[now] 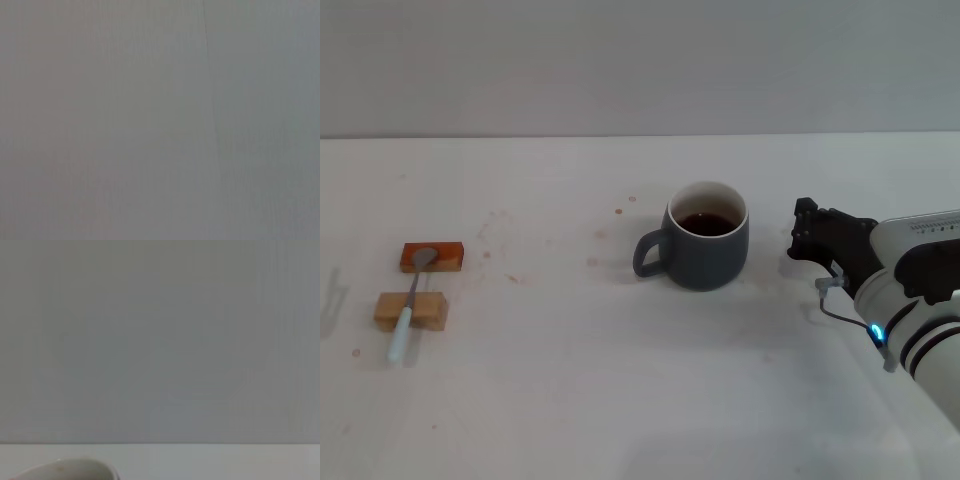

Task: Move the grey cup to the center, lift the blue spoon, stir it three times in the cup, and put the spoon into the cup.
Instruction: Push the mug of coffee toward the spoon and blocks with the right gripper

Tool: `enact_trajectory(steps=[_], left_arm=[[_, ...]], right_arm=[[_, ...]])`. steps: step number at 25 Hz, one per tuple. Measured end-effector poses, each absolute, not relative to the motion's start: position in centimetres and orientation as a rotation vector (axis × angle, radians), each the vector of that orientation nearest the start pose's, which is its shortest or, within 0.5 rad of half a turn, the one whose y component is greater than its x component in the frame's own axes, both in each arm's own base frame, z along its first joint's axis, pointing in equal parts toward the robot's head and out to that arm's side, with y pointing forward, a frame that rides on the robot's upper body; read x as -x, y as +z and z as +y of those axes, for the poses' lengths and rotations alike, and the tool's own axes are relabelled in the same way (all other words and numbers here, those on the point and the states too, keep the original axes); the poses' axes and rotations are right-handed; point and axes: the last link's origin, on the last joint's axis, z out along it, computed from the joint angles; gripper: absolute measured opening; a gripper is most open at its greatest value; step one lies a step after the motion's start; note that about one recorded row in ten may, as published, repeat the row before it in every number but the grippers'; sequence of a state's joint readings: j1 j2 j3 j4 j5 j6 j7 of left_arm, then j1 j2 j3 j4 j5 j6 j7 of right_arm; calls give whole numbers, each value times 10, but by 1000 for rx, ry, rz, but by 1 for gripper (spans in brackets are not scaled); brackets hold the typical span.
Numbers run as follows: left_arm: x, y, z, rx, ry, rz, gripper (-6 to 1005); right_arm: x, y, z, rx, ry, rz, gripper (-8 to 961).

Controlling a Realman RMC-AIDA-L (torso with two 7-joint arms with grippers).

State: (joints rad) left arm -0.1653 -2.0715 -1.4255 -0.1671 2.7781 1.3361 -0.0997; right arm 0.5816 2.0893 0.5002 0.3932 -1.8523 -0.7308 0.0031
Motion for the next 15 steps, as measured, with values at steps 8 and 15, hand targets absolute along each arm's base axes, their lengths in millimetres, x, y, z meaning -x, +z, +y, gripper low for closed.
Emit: enact_trajectory(steps=[8,15], left_arm=[[393,34,242,1368,-554,-489,831],[393,33,242,1367,-558,-486,831]], right_arm=[[-264,-109,355,1891,580,801,-2],[-258,-115,352,1924,590,795,-2]])
